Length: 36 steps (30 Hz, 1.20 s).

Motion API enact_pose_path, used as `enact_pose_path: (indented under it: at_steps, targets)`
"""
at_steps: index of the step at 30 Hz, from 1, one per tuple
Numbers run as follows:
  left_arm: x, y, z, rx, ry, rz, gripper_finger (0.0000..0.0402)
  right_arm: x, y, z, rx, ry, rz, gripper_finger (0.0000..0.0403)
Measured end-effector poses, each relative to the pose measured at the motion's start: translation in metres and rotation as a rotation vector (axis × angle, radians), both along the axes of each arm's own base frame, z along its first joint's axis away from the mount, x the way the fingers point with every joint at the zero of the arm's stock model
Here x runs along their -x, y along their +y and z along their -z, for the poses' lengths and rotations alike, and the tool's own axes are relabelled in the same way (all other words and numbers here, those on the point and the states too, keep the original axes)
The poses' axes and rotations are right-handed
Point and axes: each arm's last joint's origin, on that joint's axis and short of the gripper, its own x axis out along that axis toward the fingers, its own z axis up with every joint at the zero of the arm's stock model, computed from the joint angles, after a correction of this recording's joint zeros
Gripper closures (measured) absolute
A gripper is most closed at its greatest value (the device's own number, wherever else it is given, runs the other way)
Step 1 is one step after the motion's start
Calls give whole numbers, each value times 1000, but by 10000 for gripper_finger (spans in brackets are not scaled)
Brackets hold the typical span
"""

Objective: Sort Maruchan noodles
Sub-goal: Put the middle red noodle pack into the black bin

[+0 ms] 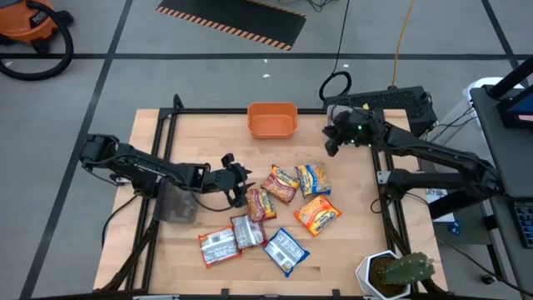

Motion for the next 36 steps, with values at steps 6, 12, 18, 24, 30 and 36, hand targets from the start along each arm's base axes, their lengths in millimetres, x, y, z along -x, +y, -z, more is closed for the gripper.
enact_pose_path:
  at_steps: [6, 12, 18, 24, 30, 36]
  targets:
    - [9, -3, 11, 93, 157, 113, 199, -15, 22, -9, -13, -30, -190, 348]
    - [18, -7, 17, 149, 266, 115, 199, -21, 39, -10, -50, -47, -385, 348]
    - [16, -7, 16, 113, 249, 185, 199, -23, 47, -10, -51, -44, -435, 348]
    - [8, -9, 30, 45, 299, 303, 199, -25, 56, -9, -54, -41, -480, 348]
    - [-1, -4, 43, 20, 312, 356, 199, -26, 63, -9, -41, -34, -528, 348]
    - [-8, 8, 53, 86, 301, 371, 199, -27, 66, -10, -19, -28, -553, 348]
